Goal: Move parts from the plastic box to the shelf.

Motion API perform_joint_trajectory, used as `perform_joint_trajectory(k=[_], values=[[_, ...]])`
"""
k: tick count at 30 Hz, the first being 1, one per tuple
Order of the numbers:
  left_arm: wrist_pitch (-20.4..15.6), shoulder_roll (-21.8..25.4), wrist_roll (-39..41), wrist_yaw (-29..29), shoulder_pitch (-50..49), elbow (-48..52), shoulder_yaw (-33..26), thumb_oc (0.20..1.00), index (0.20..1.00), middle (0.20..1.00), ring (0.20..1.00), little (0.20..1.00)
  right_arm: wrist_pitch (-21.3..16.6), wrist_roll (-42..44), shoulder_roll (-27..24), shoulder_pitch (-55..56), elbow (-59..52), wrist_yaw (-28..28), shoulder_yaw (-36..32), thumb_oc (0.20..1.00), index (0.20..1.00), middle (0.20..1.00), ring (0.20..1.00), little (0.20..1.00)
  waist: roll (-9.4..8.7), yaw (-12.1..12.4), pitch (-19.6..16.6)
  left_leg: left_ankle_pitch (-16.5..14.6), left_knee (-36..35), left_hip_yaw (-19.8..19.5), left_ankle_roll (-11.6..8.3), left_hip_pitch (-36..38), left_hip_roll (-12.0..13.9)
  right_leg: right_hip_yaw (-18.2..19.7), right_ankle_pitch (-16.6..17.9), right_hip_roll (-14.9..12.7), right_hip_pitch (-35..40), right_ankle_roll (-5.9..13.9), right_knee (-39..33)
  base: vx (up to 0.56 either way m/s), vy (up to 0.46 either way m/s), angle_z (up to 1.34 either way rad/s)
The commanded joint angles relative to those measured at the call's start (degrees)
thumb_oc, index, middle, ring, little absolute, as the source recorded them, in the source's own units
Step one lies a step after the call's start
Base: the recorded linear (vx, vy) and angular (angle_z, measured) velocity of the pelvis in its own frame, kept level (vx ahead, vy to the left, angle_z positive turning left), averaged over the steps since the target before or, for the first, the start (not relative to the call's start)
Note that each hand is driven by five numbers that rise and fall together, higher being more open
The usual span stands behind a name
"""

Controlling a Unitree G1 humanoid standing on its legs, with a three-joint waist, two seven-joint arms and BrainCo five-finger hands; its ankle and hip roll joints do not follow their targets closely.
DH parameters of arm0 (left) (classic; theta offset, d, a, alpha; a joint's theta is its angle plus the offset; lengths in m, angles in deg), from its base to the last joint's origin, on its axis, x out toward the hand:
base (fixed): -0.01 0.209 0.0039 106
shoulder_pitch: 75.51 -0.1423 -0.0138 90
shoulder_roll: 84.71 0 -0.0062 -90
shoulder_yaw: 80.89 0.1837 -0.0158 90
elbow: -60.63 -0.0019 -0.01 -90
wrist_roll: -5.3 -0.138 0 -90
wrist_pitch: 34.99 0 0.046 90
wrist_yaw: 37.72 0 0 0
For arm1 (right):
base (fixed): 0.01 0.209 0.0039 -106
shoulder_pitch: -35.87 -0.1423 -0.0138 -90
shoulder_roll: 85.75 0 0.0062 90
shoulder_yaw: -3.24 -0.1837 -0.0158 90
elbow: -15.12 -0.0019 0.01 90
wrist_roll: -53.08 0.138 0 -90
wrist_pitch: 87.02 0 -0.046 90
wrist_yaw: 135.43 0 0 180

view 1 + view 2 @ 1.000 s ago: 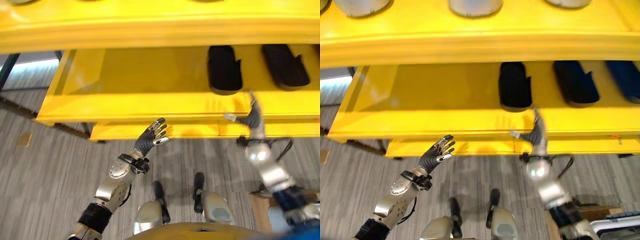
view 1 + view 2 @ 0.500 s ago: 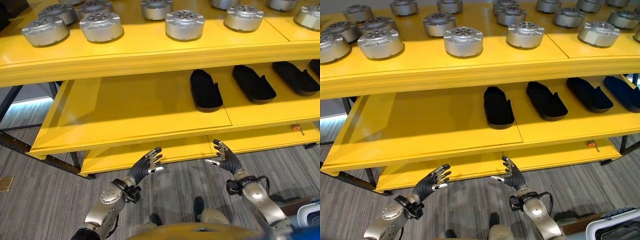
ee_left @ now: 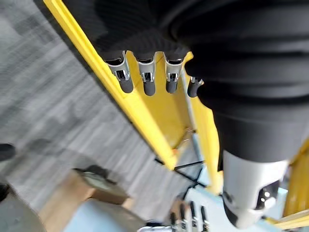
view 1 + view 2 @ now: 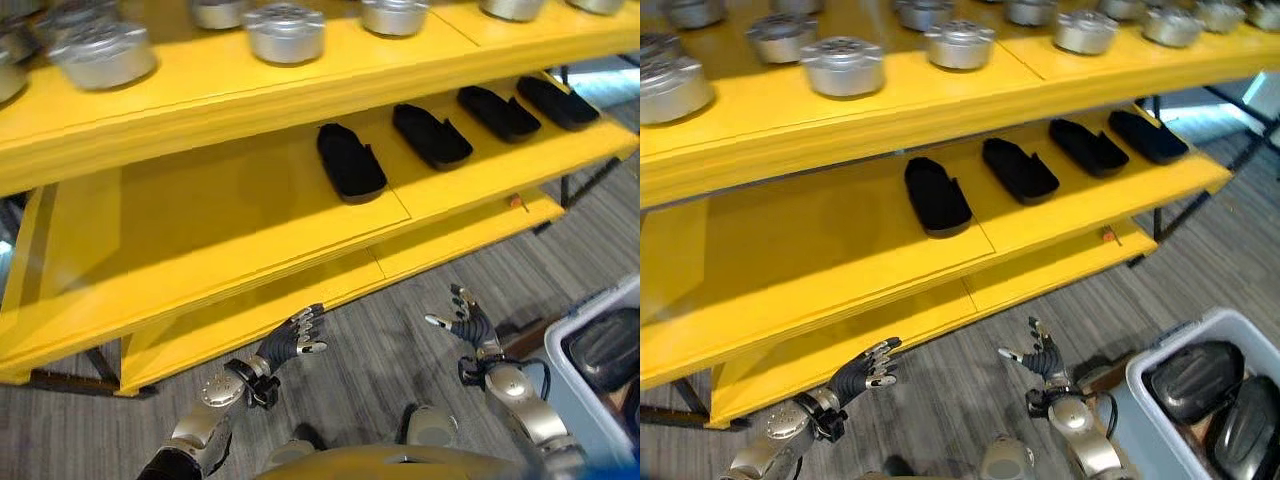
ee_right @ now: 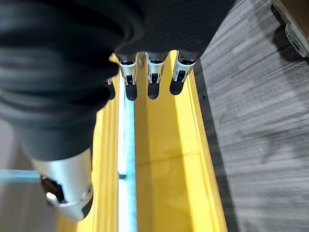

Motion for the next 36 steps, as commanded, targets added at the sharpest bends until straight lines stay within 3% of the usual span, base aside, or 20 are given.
perform_joint_trajectory(k=[1,5,10,13,15,20,24,25,26,27,29,33,34,35,36], values=[[-3.54,-2.82,2.44,2.17,0.05,2.67,-2.11,1.000,1.000,1.000,1.000,1.000,0.88,-2.17,-0.37,-2.01,-0.17,3.51,-0.67,1.000,1.000,1.000,1.000,1.000,-1.50,1.12,-0.64,4.58,0.22,-6.33,0.13,-1.52,1.81,-0.03,1.20,-0.90,6.32,2.98,-0.86,0.02,-0.169,-0.73],[-4.08,-3.40,1.56,2.84,-1.67,4.30,-3.61,1.000,1.000,1.000,1.000,1.000,2.80,-2.53,-2.05,-0.66,-0.01,4.98,-3.40,1.000,1.000,1.000,1.000,1.000,-2.61,0.32,-1.13,5.11,1.35,-4.67,-0.80,-2.28,3.11,0.26,2.12,1.21,8.46,3.07,-7.04,0.03,-0.305,-0.55],[-4.21,-2.83,1.39,1.53,-3.07,5.42,-5.80,1.000,1.000,1.000,1.000,1.000,3.20,-5.14,-4.10,3.05,0.54,5.92,-7.67,1.000,1.000,1.000,1.000,1.000,-3.36,-1.43,-0.87,5.19,1.60,-3.50,-1.53,-2.23,3.85,1.24,3.53,2.53,8.25,2.81,-9.79,0.01,-0.278,-0.66],[-4.67,-2.41,1.50,1.34,-3.81,6.07,-6.70,1.000,1.000,1.000,1.000,1.000,2.46,-7.04,-5.55,6.20,1.31,7.01,-11.26,1.000,1.000,1.000,1.000,1.000,-3.84,-3.09,-0.73,5.30,1.62,-2.09,-1.99,-2.06,4.66,1.45,3.32,3.58,7.56,2.08,-9.95,0.00,-0.362,-0.33],[-5.52,-2.36,1.73,2.53,-2.51,6.89,-5.51,1.000,1.000,1.000,1.000,1.000,0.19,-5.40,-5.84,7.74,3.63,10.18,-13.70,1.000,1.000,1.000,1.000,1.000,-4.14,-4.70,-0.41,5.99,2.73,-1.47,-2.84,-3.20,6.55,2.22,1.92,5.40,6.68,0.26,-9.37,-0.04,-0.596,-0.34],[-7.01,-3.38,1.88,4.36,0.95,6.77,-3.96,1.000,1.000,1.000,1.000,1.000,-2.21,-5.66,-5.48,6.27,4.91,10.98,-13.96,1.000,1.000,1.000,1.000,1.000,-3.46,-6.08,-0.31,8.92,3.86,-1.64,-5.09,-3.64,8.84,3.87,1.17,7.32,6.14,-1.32,-9.97,-0.03,-0.264,-0.29],[-9.15,-4.37,1.32,6.94,2.16,6.18,-3.83,1.000,1.000,1.000,1.000,1.000,-3.80,-5.93,-5.67,5.26,5.12,9.68,-12.87,1.000,1.000,1.000,1.000,1.000,-2.80,-4.95,-0.60,10.19,5.67,-9.98,-6.44,-5.42,8.90,7.86,0.44,8.67,5.45,-2.21,-9.33,0.03,-0.163,-0.54],[-9.38,-4.50,1.53,8.24,2.11,6.20,-4.03,1.000,1.000,1.000,1.000,1.000,-4.29,-6.41,-5.75,4.99,5.24,8.68,-12.42,1.000,1.000,1.000,1.000,1.000,-2.77,-4.53,-0.67,8.91,6.17,-13.19,-5.89,-5.60,7.94,9.34,0.37,8.74,5.21,-2.28,-9.06,0.08,-0.057,-1.30],[-9.87,-4.60,1.55,9.80,1.84,6.21,-4.41,1.000,1.000,1.000,1.000,1.000,-4.86,-6.78,-5.91,4.52,5.26,7.20,-11.77,1.000,1.000,1.000,1.000,1.000,-2.69,-3.80,-0.68,6.98,6.75,-17.83,-5.03,-5.63,6.13,11.64,0.34,8.82,5.03,-2.32,-8.80,0.08,-0.057,-1.35],[-10.59,-4.48,1.65,11.36,0.83,6.75,-5.42,1.000,1.000,1.000,1.000,1.000,-5.84,-7.76,-6.13,4.35,4.89,4.93,-11.11,1.000,1.000,1.000,1.000,1.000,-2.67,-2.59,-0.38,5.66,8.30,-23.44,-2.95,-6.46,3.02,14.67,1.20,9.18,4.55,-3.09,-8.77,0.10,-0.064,-1.81],[-10.51,-4.03,1.08,10.11,-0.64,6.99,-7.13,1.000,1.000,1.000,1.000,1.000,-6.40,-7.09,-6.10,5.23,3.58,3.76,-10.68,1.000,1.000,1.000,1.000,1.000,-2.39,-1.80,-0.26,2.04,6.96,-26.91,-0.79,-5.78,-1.48,17.76,1.87,9.57,5.01,-2.68,-9.19,0.11,-0.043,-2.20],[-10.64,-3.07,-1.24,7.44,-0.77,6.21,-7.53,1.000,1.000,1.000,1.000,1.000,-7.36,-5.96,-4.19,5.86,2.51,5.12,-9.97,1.000,1.000,1.000,1.000,1.000,-0.62,-1.85,-0.96,4.22,-0.26,-28.32,-0.03,-5.10,-4.78,19.17,2.50,11.12,4.17,-1.65,-8.91,0.12,0.020,-0.58],[-10.74,-2.88,-1.75,7.16,-0.46,5.94,-6.89,1.000,1.000,1.000,1.000,1.000,-7.18,-5.86,-3.52,5.58,2.17,5.46,-9.16,1.000,1.000,1.000,1.000,1.000,-0.30,-1.42,-0.69,5.58,-1.47,-30.72,-0.17,-6.32,-5.28,20.20,2.39,11.49,4.25,-1.58,-8.80,0.19,0.137,-0.19],[-10.46,-2.84,-1.69,6.38,-0.08,6.12,-5.92,1.000,1.000,1.000,1.000,1.000,-6.69,-6.20,-2.92,4.26,1.74,5.40,-7.33,1.000,1.000,1.000,1.000,1.000,-0.03,-0.04,0.16,7.97,-1.36,-35.61,-0.83,-10.19,-5.73,23.29,2.09,11.95,4.63,-1.81,-8.79,0.18,0.156,-0.50],[-10.49,-2.78,-1.42,6.70,-0.07,6.25,-5.82,1.000,1.000,1.000,1.000,1.000,-6.41,-6.31,-2.86,3.78,1.85,5.19,-6.95,1.000,1.000,1.000,1.000,1.000,-0.02,0.17,0.22,7.94,-1.33,-36.26,-0.73,-10.40,-5.79,23.71,1.80,11.96,4.68,-1.88,-8.66,0.17,0.183,-0.89]])
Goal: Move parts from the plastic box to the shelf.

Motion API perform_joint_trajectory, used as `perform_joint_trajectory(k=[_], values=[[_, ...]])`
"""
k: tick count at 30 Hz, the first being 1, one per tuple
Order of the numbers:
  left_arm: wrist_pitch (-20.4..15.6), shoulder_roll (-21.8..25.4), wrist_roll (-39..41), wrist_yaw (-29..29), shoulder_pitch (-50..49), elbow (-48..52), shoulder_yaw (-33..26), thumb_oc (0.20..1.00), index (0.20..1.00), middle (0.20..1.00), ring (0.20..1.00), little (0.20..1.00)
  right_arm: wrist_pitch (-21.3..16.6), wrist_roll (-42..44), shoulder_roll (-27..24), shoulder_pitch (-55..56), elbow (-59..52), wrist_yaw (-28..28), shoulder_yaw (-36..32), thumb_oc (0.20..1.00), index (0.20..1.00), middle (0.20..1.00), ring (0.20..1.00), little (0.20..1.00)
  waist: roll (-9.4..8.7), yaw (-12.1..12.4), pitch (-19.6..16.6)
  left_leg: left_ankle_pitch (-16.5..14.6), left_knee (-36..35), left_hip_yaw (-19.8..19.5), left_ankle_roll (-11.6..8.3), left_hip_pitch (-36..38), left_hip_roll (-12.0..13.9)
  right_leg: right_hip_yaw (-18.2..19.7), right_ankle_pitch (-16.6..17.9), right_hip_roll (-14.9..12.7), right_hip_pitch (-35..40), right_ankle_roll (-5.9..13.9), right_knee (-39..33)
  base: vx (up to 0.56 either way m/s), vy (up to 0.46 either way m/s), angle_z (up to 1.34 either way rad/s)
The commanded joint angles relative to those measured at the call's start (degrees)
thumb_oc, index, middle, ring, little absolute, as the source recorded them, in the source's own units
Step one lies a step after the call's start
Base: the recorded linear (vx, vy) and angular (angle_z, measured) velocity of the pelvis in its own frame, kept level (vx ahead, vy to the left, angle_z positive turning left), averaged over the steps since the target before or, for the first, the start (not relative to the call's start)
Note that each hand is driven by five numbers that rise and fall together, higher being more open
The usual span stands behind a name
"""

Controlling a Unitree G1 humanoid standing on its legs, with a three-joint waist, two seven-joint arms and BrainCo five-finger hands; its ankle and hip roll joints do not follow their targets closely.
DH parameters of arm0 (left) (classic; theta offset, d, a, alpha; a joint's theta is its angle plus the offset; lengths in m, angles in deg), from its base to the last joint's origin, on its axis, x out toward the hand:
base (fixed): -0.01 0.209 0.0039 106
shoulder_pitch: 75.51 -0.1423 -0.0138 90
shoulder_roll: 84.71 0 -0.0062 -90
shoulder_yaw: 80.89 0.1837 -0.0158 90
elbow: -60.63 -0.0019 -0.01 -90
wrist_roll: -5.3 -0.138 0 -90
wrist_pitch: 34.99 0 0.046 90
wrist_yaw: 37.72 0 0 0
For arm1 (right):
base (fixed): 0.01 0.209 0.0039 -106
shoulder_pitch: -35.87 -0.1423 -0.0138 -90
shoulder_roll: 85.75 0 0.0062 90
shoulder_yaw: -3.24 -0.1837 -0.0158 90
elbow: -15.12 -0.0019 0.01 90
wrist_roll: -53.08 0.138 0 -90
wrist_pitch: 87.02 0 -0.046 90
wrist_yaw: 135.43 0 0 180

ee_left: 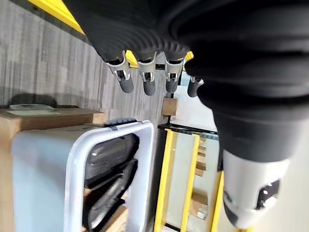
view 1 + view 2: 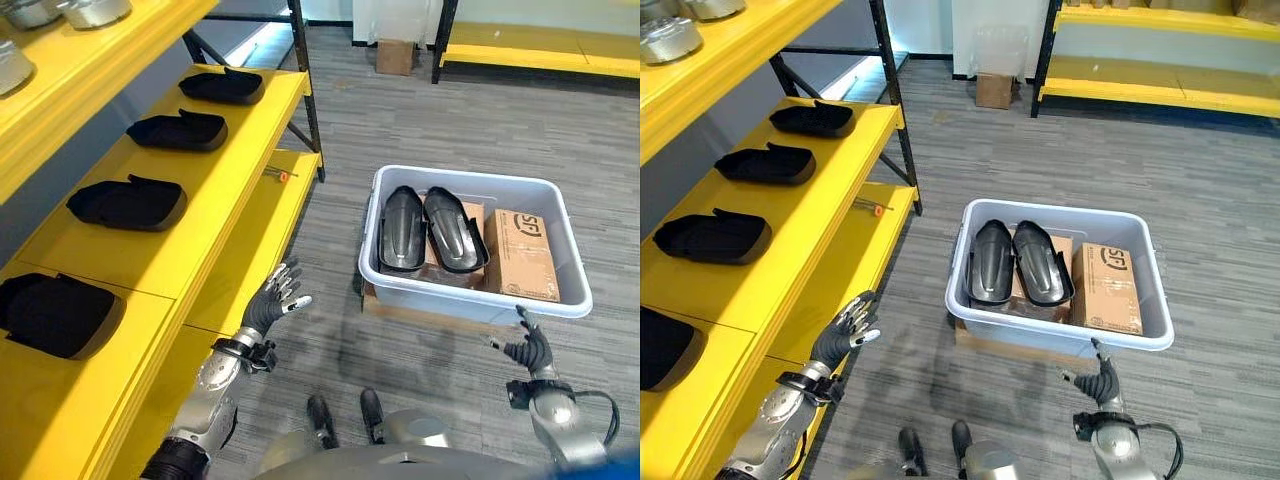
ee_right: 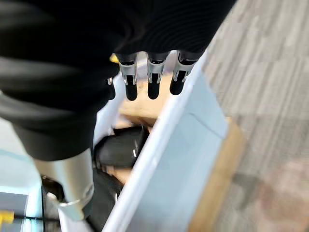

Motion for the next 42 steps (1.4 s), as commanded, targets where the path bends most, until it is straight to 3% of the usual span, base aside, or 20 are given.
perform_joint_trajectory(k=[1,12,15,16,17,18,19,20,22,23,24,28,29,33,38,39,40,41,42], values=[[-3.27,0.58,-0.65,-1.21,-0.04,1.60,-0.40,1.000,1.000,1.000,1.000,1.000,-2.53,0.16,-1.56,-6.50,-3.57,0.56,0.08,1.000,1.000,1.000,1.000,1.000,-1.17,2.74,0.42,6.95,-3.29,-6.08,-0.51,-1.50,-1.24,1.51,3.91,-3.75,3.18,5.40,-1.09,0.07,0.104,-0.84],[-4.52,0.66,-3.45,-1.93,1.17,-1.20,0.69,1.000,1.000,1.000,1.000,1.000,-1.10,-0.61,-0.43,-5.86,-5.65,-4.60,3.03,1.000,1.000,1.000,1.000,1.000,-2.04,2.08,-1.46,3.07,-4.08,-2.21,1.76,3.59,-1.61,-1.48,2.68,-4.71,2.67,6.16,1.16,0.13,0.149,-0.18],[-4.69,0.47,-3.67,-0.39,2.02,-2.27,1.33,1.000,1.000,1.000,1.000,1.000,0.19,-0.54,1.21,-10.21,-5.12,-3.95,5.39,1.000,1.000,1.000,1.000,1.000,-2.74,3.77,-1.13,2.05,-4.08,1.90,2.81,4.90,-1.27,-7.90,1.47,-5.36,-0.12,7.17,9.96,0.08,0.101,-0.36],[-4.52,0.47,-3.81,0.07,2.02,-2.48,1.05,1.000,1.000,1.000,1.000,1.000,0.04,-0.77,1.62,-11.24,-4.65,-3.91,5.69,1.000,1.000,1.000,1.000,1.000,-2.87,4.57,-0.52,2.08,-4.08,3.08,3.03,5.47,-0.77,-10.19,3.09,-7.29,-1.58,8.45,13.12,0.09,-0.080,-0.82],[-4.46,0.84,-3.91,0.26,1.85,-2.60,0.91,1.000,1.000,1.000,1.000,1.000,-0.83,-1.02,2.21,-12.14,-3.37,-3.71,6.04,1.000,1.000,1.000,1.000,1.000,-2.99,5.33,0.06,1.34,-4.08,3.57,2.64,6.77,-0.20,-11.68,4.03,-10.71,-2.02,10.57,13.93,0.11,-0.157,-0.97],[-4.30,1.24,-3.94,0.06,1.79,-2.62,0.83,1.000,1.000,1.000,1.000,1.000,-1.32,-1.11,2.47,-12.64,-2.61,-3.31,6.19,1.000,1.000,1.000,1.000,1.000,-3.11,5.58,0.46,1.21,-4.06,4.07,2.37,7.61,0.25,-12.24,5.03,-12.50,-1.69,11.38,12.80,0.14,-0.241,-0.87],[-3.91,1.77,-4.04,-0.32,1.73,-2.39,0.74,1.000,1.000,1.000,1.000,1.000,-1.75,-1.08,2.71,-12.94,-1.95,-2.65,6.16,1.000,1.000,1.000,1.000,1.000,-3.22,5.70,0.69,1.09,-4.03,4.43,2.07,8.31,0.82,-12.07,7.14,-14.18,-1.30,12.11,10.34,0.06,-0.363,-0.62],[-3.62,2.38,-4.14,-0.77,1.66,-2.19,1.03,1.000,1.000,1.000,1.000,1.000,-1.60,-0.63,3.08,-13.03,-1.51,-1.72,5.96,1.000,1.000,1.000,1.000,1.000,-3.56,5.51,0.81,1.58,-4.08,5.12,1.91,8.77,1.55,-11.01,12.08,-16.62,-1.73,12.79,6.16,0.07,-0.437,-0.38],[-3.80,3.42,-4.37,-0.82,1.26,-1.98,1.57,1.000,1.000,1.000,1.000,1.000,-1.80,-1.30,4.03,-12.93,-0.19,-1.32,5.49,1.000,1.000,1.000,1.000,1.000,-4.00,4.84,0.59,0.65,-4.08,5.14,0.81,10.10,3.00,-8.13,18.66,-20.19,-3.76,14.84,0.66,0.11,-0.493,-0.12],[-4.06,3.61,-4.22,-0.51,0.87,-1.74,1.71,1.000,1.000,1.000,1.000,1.000,-1.29,-1.54,4.27,-12.93,-0.13,-1.56,5.24,1.000,1.000,1.000,1.000,1.000,-4.02,4.63,0.63,0.45,-4.08,5.43,0.31,10.73,4.10,-7.46,19.10,-20.67,-4.26,15.21,0.27,0.17,-0.601,0.07],[-3.40,3.40,-4.03,0.02,0.24,-0.79,1.51,1.000,1.000,1.000,1.000,1.000,-0.79,-1.76,3.40,-12.46,-0.53,-3.06,4.47,1.000,1.000,1.000,1.000,1.000,-3.61,4.52,0.14,1.52,-4.08,5.47,-0.96,10.82,6.16,-8.16,16.47,-19.89,-2.09,14.77,-2.26,0.15,-0.505,0.21],[-2.82,3.26,-3.62,0.49,-0.97,0.35,0.50,1.000,1.000,1.000,1.000,1.000,0.92,-2.07,1.56,-12.34,-1.59,-3.99,4.16,1.000,1.000,1.000,1.000,1.000,-3.69,4.87,-0.76,3.02,-4.08,5.13,-2.53,10.91,8.46,-9.82,12.94,-18.10,1.36,13.66,-3.59,0.13,-0.394,0.14],[-2.85,2.31,-2.90,0.26,-2.10,1.54,-0.23,1.000,1.000,1.000,1.000,1.000,1.40,-3.36,0.28,-12.82,-1.81,-3.89,4.01,1.000,1.000,1.000,1.000,1.000,-3.44,5.25,-1.43,4.26,-4.08,4.74,-3.98,10.53,10.48,-11.40,10.24,-16.22,3.68,11.85,-4.04,0.17,-0.444,-0.21],[-3.69,1.85,-3.05,0.16,-2.26,1.52,-0.46,1.000,1.000,1.000,1.000,1.000,0.32,-4.47,-1.08,-14.08,-0.64,-3.41,3.48,1.000,1.000,1.000,1.000,1.000,-2.89,5.51,-1.35,5.60,-3.71,4.92,-4.95,9.69,12.04,-13.01,7.71,-14.76,4.00,9.72,-2.54,0.07,-0.268,-0.08],[-5.27,1.32,-3.13,1.96,-0.57,0.57,-0.77,1.000,1.000,1.000,1.000,1.000,-2.21,-6.69,-3.61,-16.49,-0.13,-3.44,2.77,1.000,1.000,1.000,1.000,1.000,-1.92,5.58,0.21,6.34,4.66,4.30,-6.08,6.29,13.45,-13.59,3.50,-13.07,3.41,6.85,1.29,0.07,-0.209,0.04],[-5.16,0.81,-2.98,1.35,0.44,-0.05,-0.61,1.000,1.000,1.000,1.000,1.000,-2.80,-6.97,-4.11,-16.35,-0.72,-2.64,2.42,1.000,1.000,1.000,1.000,1.000,-1.57,5.08,0.98,8.67,11.67,7.55,-7.73,3.35,14.68,-15.82,2.88,-12.52,4.52,5.98,1.03,0.13,-0.196,0.15],[-4.95,0.59,-2.73,0.76,0.91,-0.20,-0.52,1.000,1.000,1.000,1.000,1.000,-3.03,-6.67,-4.22,-16.42,-0.76,-2.00,2.50,1.000,1.000,1.000,1.000,1.000,-1.29,4.99,1.34,9.75,12.84,7.82,-8.09,1.95,14.74,-16.27,2.76,-12.27,4.90,5.82,0.92,0.14,-0.053,0.92],[-4.34,-0.01,-4.03,0.28,1.26,0.13,-0.09,1.000,1.000,1.000,1.000,1.000,-4.51,-5.99,-3.61,-17.69,-0.09,-1.09,3.12,1.000,1.000,1.000,1.000,1.000,-0.27,5.33,1.84,12.86,4.91,7.89,-7.21,0.53,12.98,-15.45,3.94,-11.90,5.26,6.07,0.05,0.17,0.131,0.91],[-3.36,-0.51,-4.71,0.19,1.37,0.57,0.05,1.000,1.000,1.000,1.000,1.000,-4.09,-5.60,-3.44,-17.76,-0.95,-0.66,3.33,1.000,1.000,1.000,1.000,1.000,-0.07,5.47,1.84,14.18,3.02,7.39,-7.34,0.19,12.88,-15.27,4.03,-11.98,5.77,6.32,-0.20,0.23,0.278,0.54]])
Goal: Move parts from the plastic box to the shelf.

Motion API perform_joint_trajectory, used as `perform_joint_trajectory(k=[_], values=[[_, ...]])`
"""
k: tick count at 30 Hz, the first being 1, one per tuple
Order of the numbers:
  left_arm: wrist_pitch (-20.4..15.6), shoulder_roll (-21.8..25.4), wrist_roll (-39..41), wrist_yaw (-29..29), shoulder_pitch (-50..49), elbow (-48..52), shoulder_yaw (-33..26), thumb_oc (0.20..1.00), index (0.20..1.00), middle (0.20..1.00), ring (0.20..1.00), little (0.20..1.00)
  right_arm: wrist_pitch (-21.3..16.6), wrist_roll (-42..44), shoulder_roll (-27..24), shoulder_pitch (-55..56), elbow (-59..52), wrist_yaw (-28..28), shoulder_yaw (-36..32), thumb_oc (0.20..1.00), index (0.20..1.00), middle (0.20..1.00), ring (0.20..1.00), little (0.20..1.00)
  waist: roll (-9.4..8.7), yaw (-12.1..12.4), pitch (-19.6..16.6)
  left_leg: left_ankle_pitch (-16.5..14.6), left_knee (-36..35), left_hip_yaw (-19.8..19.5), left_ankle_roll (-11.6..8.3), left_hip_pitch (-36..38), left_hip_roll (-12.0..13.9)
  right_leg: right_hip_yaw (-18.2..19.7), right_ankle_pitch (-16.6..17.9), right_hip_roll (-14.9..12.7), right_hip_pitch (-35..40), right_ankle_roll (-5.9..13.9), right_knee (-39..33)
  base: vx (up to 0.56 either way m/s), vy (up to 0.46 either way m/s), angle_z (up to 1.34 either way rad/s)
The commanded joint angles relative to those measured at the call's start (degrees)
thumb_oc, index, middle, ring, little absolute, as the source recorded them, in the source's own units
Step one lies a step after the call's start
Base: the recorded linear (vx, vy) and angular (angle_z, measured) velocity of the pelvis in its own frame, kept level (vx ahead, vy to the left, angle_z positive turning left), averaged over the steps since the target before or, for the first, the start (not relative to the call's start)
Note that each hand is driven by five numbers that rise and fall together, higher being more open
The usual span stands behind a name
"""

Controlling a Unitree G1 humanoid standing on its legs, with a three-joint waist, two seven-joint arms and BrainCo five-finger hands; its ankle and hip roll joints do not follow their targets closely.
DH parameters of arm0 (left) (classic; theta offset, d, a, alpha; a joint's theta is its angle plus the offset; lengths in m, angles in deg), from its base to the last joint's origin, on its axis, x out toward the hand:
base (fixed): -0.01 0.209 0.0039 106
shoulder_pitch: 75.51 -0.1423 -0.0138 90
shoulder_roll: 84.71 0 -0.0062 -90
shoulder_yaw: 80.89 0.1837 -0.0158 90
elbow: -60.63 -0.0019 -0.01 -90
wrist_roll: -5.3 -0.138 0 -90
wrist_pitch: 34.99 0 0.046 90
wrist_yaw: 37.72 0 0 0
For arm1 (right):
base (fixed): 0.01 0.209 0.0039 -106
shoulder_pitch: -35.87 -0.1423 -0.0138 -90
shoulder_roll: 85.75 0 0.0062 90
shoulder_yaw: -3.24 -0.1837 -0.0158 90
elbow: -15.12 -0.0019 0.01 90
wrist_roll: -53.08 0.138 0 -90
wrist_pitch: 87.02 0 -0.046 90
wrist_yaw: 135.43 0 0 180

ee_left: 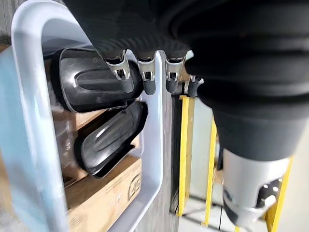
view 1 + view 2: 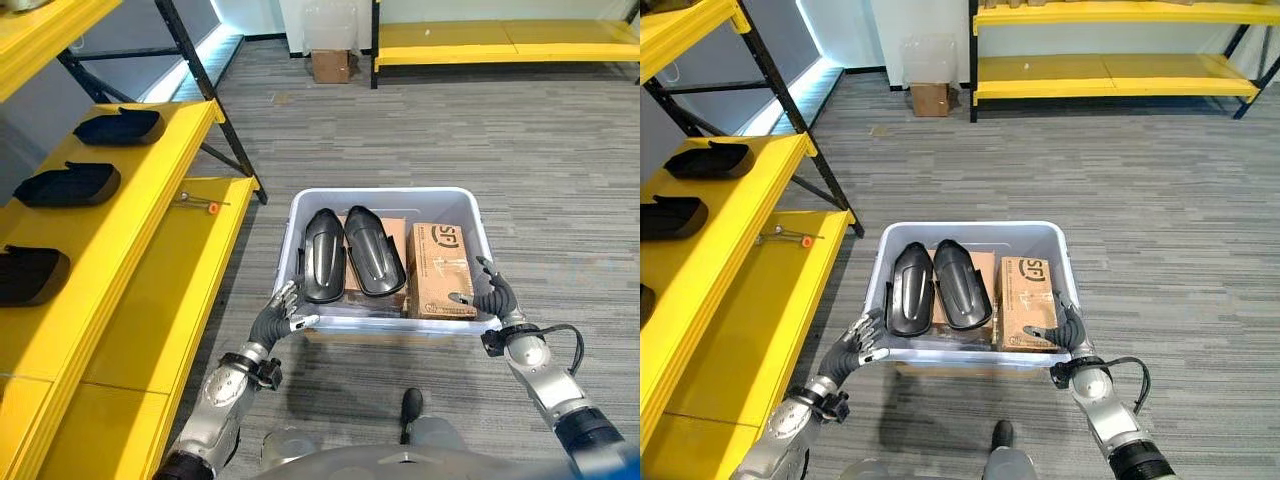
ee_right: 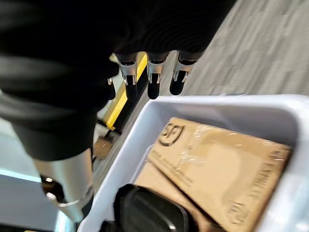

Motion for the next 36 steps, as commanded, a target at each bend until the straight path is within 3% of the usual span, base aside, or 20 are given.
perform_joint_trajectory(k=[1,6,10,15,21,24,29,36], values=[[-0.58,2.19,-1.80,-0.21,0.02,5.60,-1.32,1.000,1.000,1.000,1.000,1.000,-3.84,0.06,1.37,-2.66,-4.52,2.87,1.76,1.000,1.000,1.000,1.000,1.000,0.26,0.75,0.06,-4.98,-14.93,0.67,5.68,3.33,-7.66,1.77,1.75,-1.58,2.69,3.52,2.66,0.17,0.206,-0.29],[1.07,4.18,-0.44,-2.76,0.20,5.46,-1.36,1.000,1.000,1.000,1.000,1.000,-3.97,0.22,3.09,-2.08,-6.04,4.02,1.08,1.000,1.000,1.000,1.000,1.000,0.42,-0.06,-1.35,-10.18,-19.28,-0.16,7.97,9.78,-11.43,3.80,2.86,-2.54,3.02,5.04,2.24,0.23,0.214,-0.26],[1.60,4.99,-0.23,-2.39,-0.58,6.78,-1.01,1.000,1.000,1.000,1.000,1.000,-2.55,-1.75,4.04,-4.65,-5.29,5.91,1.37,1.000,1.000,1.000,1.000,1.000,0.26,1.06,-1.51,-11.27,-20.12,-0.51,8.73,10.57,-12.29,3.91,3.21,-2.86,2.35,5.73,1.93,0.14,0.049,-0.08],[2.21,6.27,0.70,-0.79,1.48,8.46,0.37,1.000,1.000,1.000,1.000,1.000,-0.03,-0.67,1.72,-12.95,-0.96,7.25,-0.35,1.000,1.000,1.000,1.000,1.000,0.49,3.82,-0.18,-11.30,-19.39,-2.20,8.83,7.27,-12.55,3.01,2.55,-2.92,-0.29,5.41,3.17,-0.01,-0.022,0.12],[-2.68,5.50,10.51,1.42,8.90,11.40,-0.95,1.000,1.000,1.000,1.000,1.000,4.82,-0.80,-2.04,-30.99,7.46,7.53,-1.30,1.000,1.000,1.000,1.000,1.000,3.12,7.41,5.95,-10.24,-16.66,-5.80,8.11,-0.79,-12.55,0.91,0.16,-3.30,-6.54,3.41,8.06,-0.17,-0.001,0.20],[-3.74,4.50,9.90,1.94,10.45,11.01,-0.48,1.000,1.000,1.000,1.000,1.000,5.85,0.95,-2.40,-34.80,12.27,8.80,-0.54,1.000,1.000,1.000,1.000,1.000,3.85,8.16,7.55,-9.79,-16.37,-6.39,7.96,-2.49,-12.64,0.07,-0.47,-3.43,-8.47,2.95,9.75,-0.10,-0.003,0.11],[-3.47,4.13,10.61,2.56,12.36,10.74,1.29,1.000,1.000,1.000,1.000,1.000,4.01,0.88,-2.75,-39.11,19.46,7.43,0.21,1.000,1.000,1.000,1.000,1.000,5.19,8.78,10.06,-9.52,-16.26,-6.55,7.89,-3.81,-13.04,-0.63,-1.61,-3.99,-10.81,2.60,12.40,-0.08,0.031,0.08],[-4.25,3.96,10.58,4.14,14.90,9.41,3.74,1.000,1.000,1.000,1.000,1.000,5.46,0.94,-3.28,-45.09,24.48,8.59,3.33,1.000,1.000,1.000,1.000,1.000,6.46,9.36,12.99,-9.29,-15.84,-6.34,8.18,-6.38,-13.67,-0.83,-2.09,-4.77,-14.62,2.64,15.42,-0.07,0.019,0.01]])
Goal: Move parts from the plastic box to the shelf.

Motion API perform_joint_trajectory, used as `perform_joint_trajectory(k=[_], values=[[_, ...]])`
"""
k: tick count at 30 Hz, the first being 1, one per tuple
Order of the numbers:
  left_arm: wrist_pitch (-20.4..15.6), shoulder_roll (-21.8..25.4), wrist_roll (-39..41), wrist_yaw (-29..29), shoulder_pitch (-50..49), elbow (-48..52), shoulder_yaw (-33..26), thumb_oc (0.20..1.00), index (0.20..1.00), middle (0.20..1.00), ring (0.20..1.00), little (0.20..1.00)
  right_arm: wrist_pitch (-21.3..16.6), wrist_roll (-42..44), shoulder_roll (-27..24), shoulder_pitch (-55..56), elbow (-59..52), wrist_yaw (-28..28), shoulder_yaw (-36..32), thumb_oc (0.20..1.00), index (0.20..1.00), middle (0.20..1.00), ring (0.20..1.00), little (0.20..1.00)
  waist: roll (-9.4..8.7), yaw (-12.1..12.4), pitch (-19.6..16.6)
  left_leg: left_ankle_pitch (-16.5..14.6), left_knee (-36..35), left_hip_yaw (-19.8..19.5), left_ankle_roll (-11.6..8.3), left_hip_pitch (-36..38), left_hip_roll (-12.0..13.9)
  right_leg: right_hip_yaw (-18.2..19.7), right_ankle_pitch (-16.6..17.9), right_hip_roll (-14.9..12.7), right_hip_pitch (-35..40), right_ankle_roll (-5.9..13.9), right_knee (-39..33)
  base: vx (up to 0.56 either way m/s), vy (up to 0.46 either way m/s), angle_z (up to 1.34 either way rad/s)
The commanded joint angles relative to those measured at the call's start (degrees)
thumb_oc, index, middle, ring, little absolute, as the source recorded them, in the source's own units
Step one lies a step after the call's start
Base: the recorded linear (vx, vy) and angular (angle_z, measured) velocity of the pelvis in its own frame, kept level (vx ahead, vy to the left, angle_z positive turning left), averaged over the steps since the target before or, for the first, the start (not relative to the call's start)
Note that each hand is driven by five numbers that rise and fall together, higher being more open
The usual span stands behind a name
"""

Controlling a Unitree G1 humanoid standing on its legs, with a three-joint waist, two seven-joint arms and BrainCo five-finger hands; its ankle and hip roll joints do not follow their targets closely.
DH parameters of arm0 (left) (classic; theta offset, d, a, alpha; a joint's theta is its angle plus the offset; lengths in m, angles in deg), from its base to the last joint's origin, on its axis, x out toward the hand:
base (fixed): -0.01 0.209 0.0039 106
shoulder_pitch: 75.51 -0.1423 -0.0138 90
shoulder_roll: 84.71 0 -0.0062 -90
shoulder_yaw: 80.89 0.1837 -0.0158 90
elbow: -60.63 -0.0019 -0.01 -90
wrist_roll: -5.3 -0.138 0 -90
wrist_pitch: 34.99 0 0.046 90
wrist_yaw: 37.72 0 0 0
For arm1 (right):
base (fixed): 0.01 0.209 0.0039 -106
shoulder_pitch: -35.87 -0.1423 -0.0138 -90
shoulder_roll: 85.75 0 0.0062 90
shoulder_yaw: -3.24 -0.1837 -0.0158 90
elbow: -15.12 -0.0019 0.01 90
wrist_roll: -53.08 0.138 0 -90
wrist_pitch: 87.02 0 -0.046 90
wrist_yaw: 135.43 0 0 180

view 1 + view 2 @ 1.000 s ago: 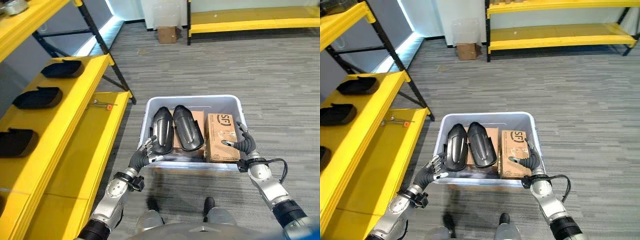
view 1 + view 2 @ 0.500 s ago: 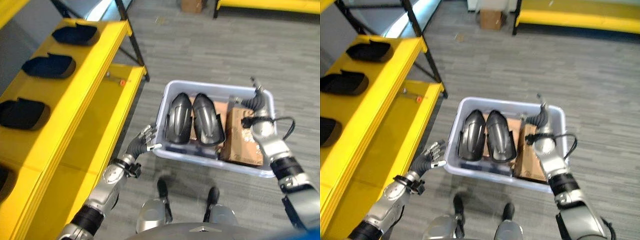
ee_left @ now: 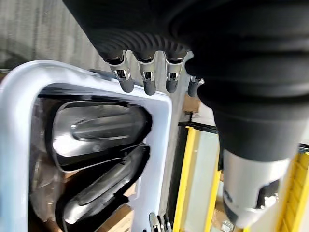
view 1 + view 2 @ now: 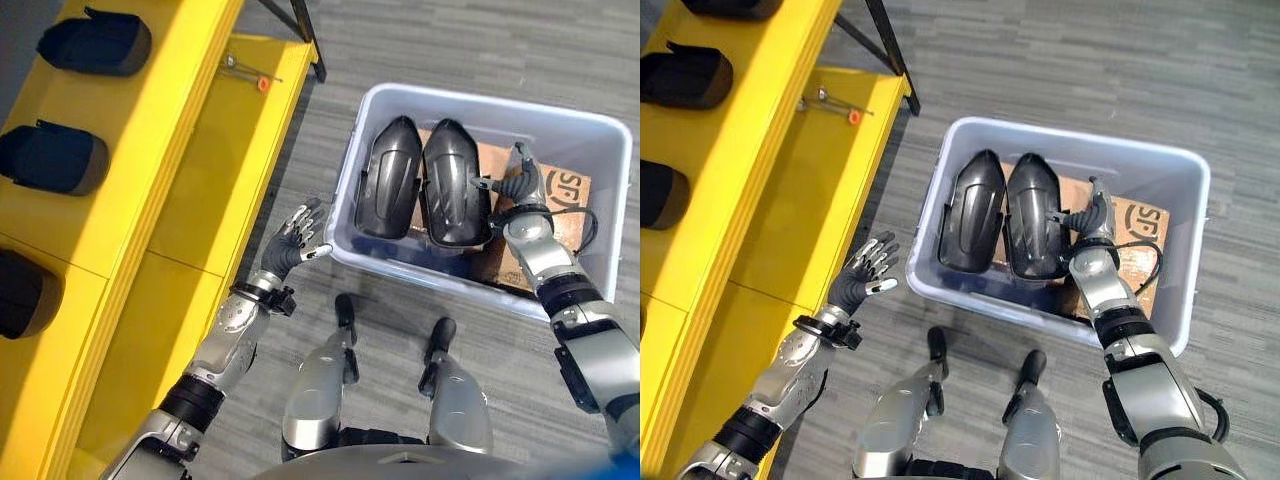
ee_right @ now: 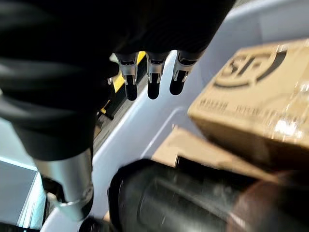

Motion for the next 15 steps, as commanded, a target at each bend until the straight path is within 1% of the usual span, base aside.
perform_joint_trajectory(k=[1,4,7,9,10,12,13,15], values=[[-3.53,-0.32,1.33,1.69,0.03,2.76,0.87,1.000,1.000,1.000,1.000,1.000,-1.64,0.09,-1.94,-5.11,1.05,1.77,1.45,1.000,1.000,1.000,1.000,1.000,-0.18,0.53,-2.01,1.15,0.80,-3.21,-3.44,-1.36,1.82,-0.19,-1.52,-1.49,-4.17,-1.49,8.75,-0.04,0.041,0.04],[-3.53,-0.43,1.71,1.81,0.42,2.40,1.46,1.000,1.000,1.000,1.000,1.000,-2.01,0.10,-2.07,-6.10,3.04,0.37,1.76,1.000,1.000,1.000,1.000,1.000,0.54,0.54,-1.24,1.09,1.27,-3.12,-3.29,-2.03,1.58,-0.02,-1.86,-1.85,-5.41,-1.41,10.25,-0.03,0.030,0.04],[-3.00,-0.09,1.61,1.85,1.21,2.44,2.18,1.000,1.000,1.000,1.000,1.000,-2.20,0.47,-2.32,-7.24,5.12,0.86,2.57,1.000,1.000,1.000,1.000,1.000,1.03,0.73,-0.43,1.01,1.99,-3.45,-2.97,-3.36,1.16,0.65,-2.24,-2.45,-7.01,-1.25,12.04,-0.06,-0.013,0.05],[-3.06,0.02,1.81,1.89,1.66,1.99,2.47,1.000,1.000,1.000,1.000,1.000,-1.86,0.14,-2.47,-7.74,5.82,0.36,2.77,1.000,1.000,1.000,1.000,1.000,1.19,0.75,-0.16,1.01,2.29,-3.42,-2.89,-3.82,1.01,0.79,-2.35,-2.64,-7.46,-1.19,12.58,-0.04,-0.002,0.03],[-2.98,-0.07,1.87,1.80,2.22,1.97,2.66,1.000,1.000,1.000,1.000,1.000,-0.93,0.19,-2.58,-8.89,7.11,0.73,3.22,1.000,1.000,1.000,1.000,1.000,1.62,0.86,0.61,1.03,2.63,-3.35,-2.78,-4.33,0.84,0.81,-2.51,-2.98,-8.07,-1.09,13.43,-0.03,0.010,0.06],[-2.83,-0.04,1.79,1.79,2.24,2.13,2.79,1.000,1.000,1.000,1.000,1.000,-0.42,0.88,-2.71,-9.37,8.23,1.16,3.29,1.000,1.000,1.000,1.000,1.000,1.98,1.00,0.61,1.13,2.61,-3.31,-2.72,-4.83,0.71,0.81,-2.56,-3.06,-8.57,-1.08,13.68,-0.03,0.025,0.02],[-2.83,0.11,1.74,2.26,2.12,2.35,3.33,1.000,1.000,1.000,1.000,1.000,0.40,1.85,-2.81,-9.72,11.05,1.63,2.67,1.000,1.000,1.000,1.000,1.000,2.67,1.24,0.61,1.25,2.56,-3.42,-2.60,-5.85,0.38,0.91,-2.78,-3.23,-9.90,-0.99,14.60,0.00,0.000,0.00],[-2.84,0.17,1.82,2.38,2.33,2.13,3.51,1.000,1.000,1.000,1.000,1.000,0.73,2.67,-2.84,-10.14,13.87,2.02,3.04,1.000,1.000,1.000,1.000,1.000,3.06,1.58,0.61,1.46,2.37,-3.43,-2.52,-6.79,0.18,0.90,-2.83,-3.37,-10.95,-0.90,14.99,-0.04,0.012,0.06]])
